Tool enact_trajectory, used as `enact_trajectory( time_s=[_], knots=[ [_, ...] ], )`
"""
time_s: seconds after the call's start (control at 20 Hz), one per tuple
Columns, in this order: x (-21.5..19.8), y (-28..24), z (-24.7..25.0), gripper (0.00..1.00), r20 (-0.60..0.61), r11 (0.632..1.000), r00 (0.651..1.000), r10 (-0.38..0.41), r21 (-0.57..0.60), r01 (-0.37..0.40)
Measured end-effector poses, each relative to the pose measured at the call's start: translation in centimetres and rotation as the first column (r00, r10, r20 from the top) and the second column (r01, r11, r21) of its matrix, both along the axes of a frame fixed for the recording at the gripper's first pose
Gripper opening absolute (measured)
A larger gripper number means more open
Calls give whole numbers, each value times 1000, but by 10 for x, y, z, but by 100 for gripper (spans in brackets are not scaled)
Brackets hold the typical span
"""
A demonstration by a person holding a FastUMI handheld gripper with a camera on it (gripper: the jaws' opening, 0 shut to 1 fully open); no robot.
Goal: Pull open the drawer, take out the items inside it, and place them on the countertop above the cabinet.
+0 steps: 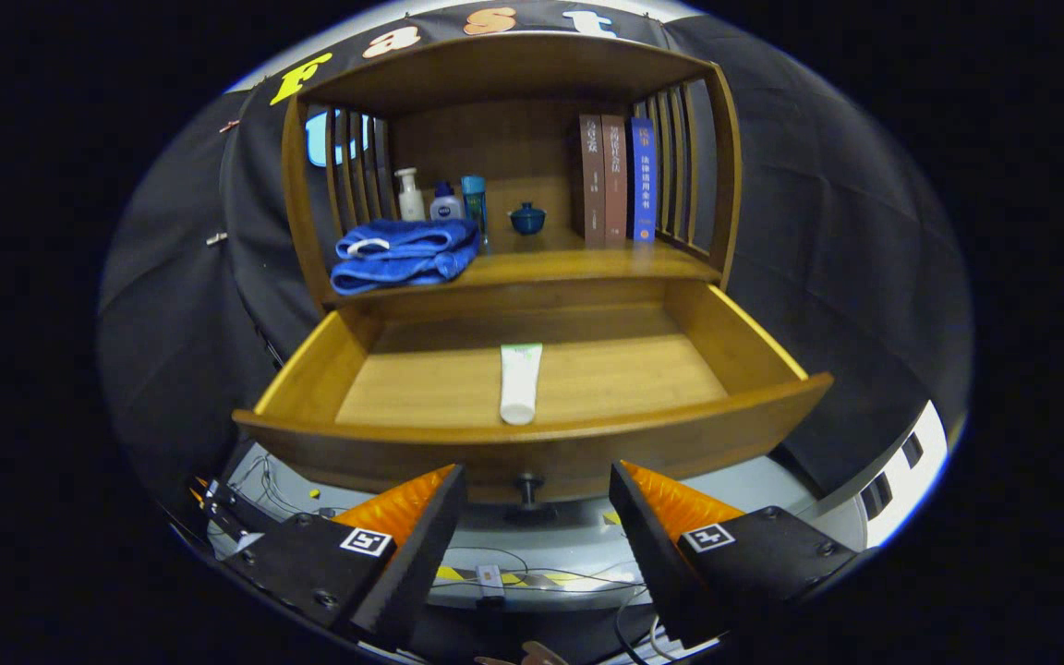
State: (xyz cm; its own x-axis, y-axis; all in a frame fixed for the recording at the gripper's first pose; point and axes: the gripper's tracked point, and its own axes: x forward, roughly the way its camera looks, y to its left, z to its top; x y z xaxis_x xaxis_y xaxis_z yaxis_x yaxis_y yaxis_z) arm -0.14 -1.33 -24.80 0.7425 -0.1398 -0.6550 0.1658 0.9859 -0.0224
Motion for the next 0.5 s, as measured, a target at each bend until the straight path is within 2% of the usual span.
enact_trajectory(
  time_s=[0.2, 0.35, 0.5],
  knots=[
    [61, 2, 7, 99, -26, 1000, 999, 22, -14, -22],
    [98, -1, -24, 99, -164, 1000, 986, 7, 8, -6],
    [115, -2, -59, 99, -326, 1000, 945, 18, 10, -16]
  ],
)
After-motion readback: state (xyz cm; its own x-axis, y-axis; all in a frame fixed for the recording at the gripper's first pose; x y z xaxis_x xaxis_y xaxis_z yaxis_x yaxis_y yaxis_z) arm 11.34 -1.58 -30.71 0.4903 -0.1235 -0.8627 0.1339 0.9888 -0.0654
